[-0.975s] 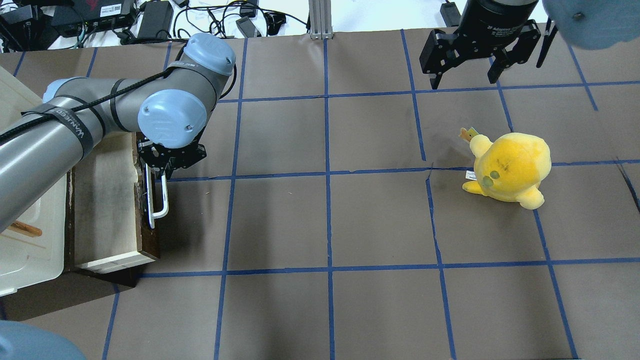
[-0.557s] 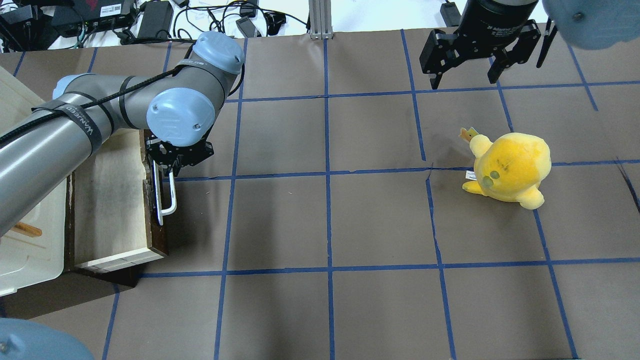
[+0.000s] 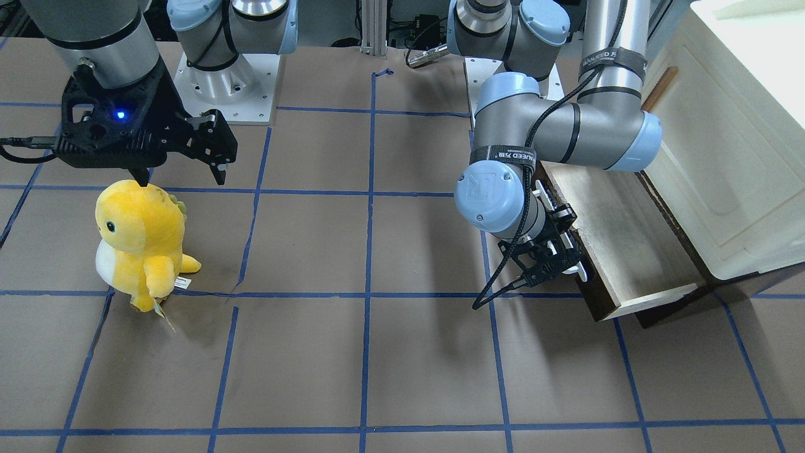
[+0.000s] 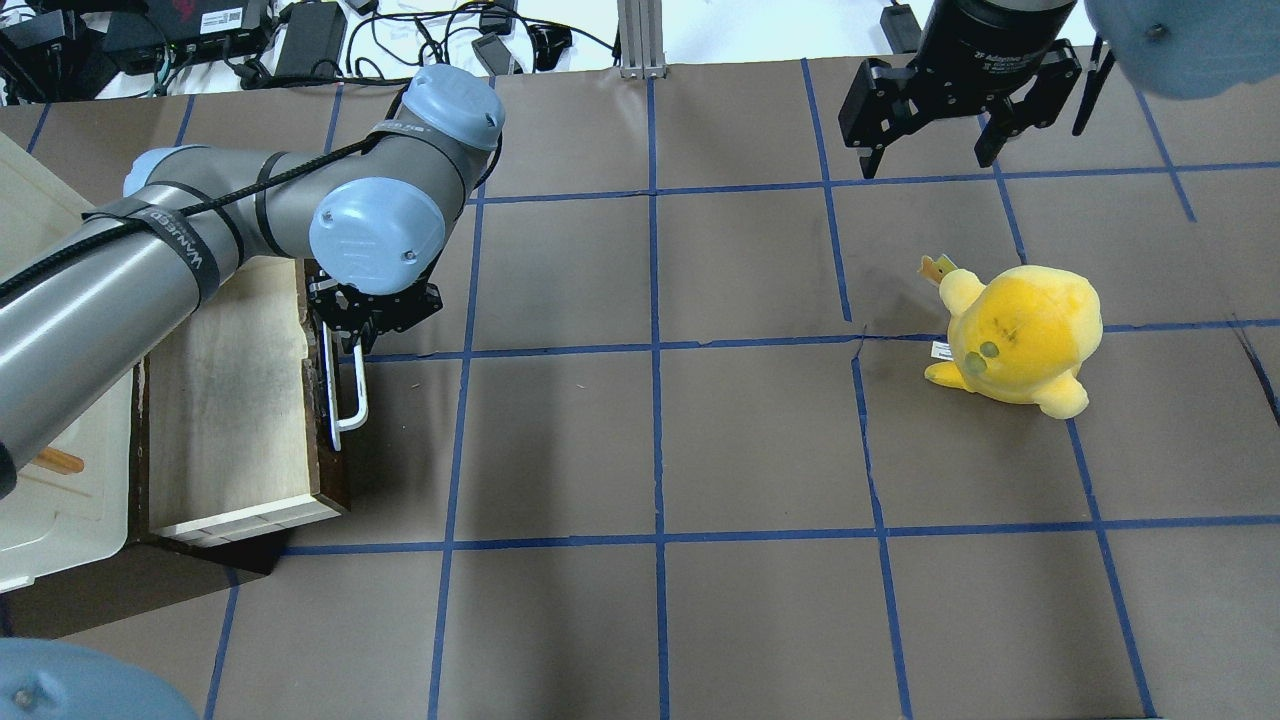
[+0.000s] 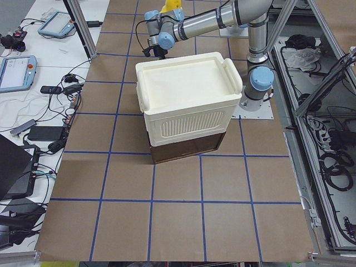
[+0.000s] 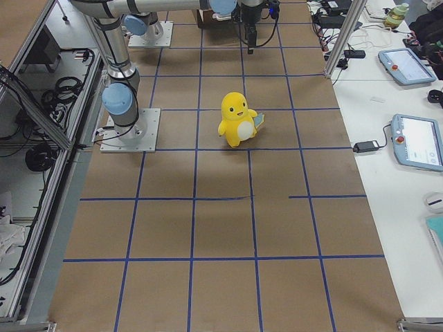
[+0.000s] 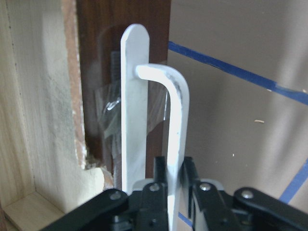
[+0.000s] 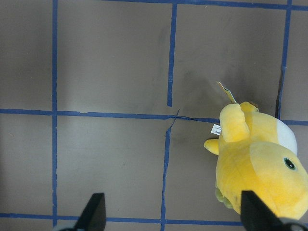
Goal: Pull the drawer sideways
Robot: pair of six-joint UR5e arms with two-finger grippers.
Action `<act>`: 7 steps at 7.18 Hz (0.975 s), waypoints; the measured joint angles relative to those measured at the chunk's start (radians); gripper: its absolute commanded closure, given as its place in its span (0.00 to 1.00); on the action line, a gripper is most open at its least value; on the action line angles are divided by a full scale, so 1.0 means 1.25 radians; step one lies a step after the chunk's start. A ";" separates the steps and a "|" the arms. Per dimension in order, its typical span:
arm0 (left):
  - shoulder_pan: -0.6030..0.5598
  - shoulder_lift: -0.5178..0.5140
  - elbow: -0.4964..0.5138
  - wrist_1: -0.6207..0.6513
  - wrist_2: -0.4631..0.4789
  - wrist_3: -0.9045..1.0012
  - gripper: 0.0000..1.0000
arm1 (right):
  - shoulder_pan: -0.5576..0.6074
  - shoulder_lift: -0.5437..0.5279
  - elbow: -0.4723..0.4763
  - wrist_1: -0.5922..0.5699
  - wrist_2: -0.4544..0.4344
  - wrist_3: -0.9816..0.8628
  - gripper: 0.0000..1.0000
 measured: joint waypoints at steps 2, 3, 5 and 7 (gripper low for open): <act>0.000 0.001 0.001 0.000 -0.003 0.003 0.00 | 0.000 0.000 0.000 0.000 0.000 0.000 0.00; -0.001 0.004 0.003 0.000 -0.006 0.006 0.00 | 0.000 0.000 0.000 0.000 0.000 0.000 0.00; -0.004 0.021 0.029 -0.004 -0.071 0.011 0.00 | 0.000 0.000 0.000 0.000 0.000 0.000 0.00; -0.018 0.052 0.068 -0.018 -0.171 0.022 0.00 | 0.000 0.000 0.000 0.000 0.000 0.000 0.00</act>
